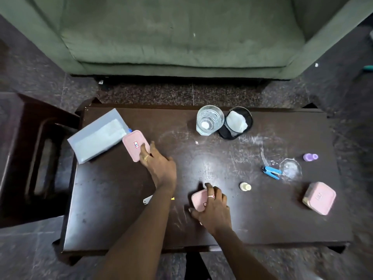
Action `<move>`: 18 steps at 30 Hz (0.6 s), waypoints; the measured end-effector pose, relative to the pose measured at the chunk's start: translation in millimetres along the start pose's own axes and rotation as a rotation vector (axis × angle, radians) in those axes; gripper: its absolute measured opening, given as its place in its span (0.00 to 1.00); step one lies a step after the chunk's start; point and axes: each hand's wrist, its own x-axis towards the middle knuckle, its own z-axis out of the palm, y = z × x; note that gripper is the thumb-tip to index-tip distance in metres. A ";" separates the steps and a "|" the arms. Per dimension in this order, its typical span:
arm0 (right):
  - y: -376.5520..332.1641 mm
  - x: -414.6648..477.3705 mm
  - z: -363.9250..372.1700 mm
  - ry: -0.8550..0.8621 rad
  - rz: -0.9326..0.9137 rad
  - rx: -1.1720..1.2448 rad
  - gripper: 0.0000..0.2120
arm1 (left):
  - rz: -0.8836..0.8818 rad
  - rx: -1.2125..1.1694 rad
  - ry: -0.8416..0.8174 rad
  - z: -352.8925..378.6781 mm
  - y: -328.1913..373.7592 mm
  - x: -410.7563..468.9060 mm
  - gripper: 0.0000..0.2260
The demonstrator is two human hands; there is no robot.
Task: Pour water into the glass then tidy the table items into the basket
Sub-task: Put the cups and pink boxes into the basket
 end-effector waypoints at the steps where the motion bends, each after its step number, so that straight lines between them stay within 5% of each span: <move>1: 2.0 -1.9 3.4 -0.029 -0.003 -0.013 0.45 | -0.018 0.031 0.026 0.3 -1.7 4.3 0.28; 8: -0.5 3.2 9.6 -0.060 -0.006 0.057 0.43 | -0.302 0.063 0.142 -8.8 -15.8 47.8 0.41; 18: -72.4 33.1 -3.3 0.080 -0.131 -0.031 0.41 | -0.064 -0.141 0.000 -44.9 -25.3 74.9 0.42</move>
